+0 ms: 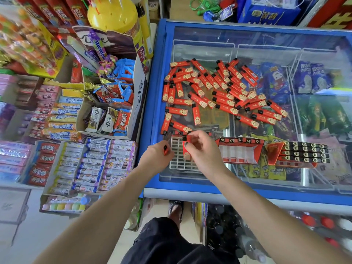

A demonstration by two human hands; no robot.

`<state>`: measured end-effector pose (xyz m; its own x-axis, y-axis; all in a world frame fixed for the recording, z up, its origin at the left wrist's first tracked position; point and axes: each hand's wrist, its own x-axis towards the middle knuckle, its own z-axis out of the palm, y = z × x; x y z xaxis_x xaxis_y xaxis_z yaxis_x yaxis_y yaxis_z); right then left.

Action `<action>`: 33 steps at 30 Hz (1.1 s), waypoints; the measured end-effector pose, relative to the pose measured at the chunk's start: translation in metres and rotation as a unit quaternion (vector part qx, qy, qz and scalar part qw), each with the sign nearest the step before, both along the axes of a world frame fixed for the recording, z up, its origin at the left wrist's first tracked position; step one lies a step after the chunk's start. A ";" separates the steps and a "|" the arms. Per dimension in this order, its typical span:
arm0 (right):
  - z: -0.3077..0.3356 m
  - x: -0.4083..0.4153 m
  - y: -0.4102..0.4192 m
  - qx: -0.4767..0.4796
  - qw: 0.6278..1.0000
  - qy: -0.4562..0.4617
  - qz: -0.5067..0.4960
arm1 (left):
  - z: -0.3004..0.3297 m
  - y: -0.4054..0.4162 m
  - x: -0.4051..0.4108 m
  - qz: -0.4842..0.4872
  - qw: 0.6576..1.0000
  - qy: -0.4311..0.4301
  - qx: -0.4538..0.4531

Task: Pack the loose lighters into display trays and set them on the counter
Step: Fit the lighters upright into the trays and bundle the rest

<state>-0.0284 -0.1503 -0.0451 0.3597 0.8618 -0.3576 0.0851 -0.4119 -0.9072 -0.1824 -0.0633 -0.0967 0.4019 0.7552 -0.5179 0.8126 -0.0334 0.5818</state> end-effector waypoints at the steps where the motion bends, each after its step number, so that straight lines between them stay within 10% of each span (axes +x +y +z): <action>1: 0.000 0.000 0.000 0.016 0.999 -0.046 0.007 | -0.002 -0.001 0.001 0.000 1.000 0.007 0.002; 14: -0.022 -0.006 0.011 0.121 0.895 -0.409 0.131 | -0.007 0.000 0.005 -0.037 0.997 0.055 0.036; 33: -0.039 -0.006 0.020 0.148 0.844 -0.487 0.169 | 0.003 0.009 0.005 -0.038 0.998 0.018 -0.044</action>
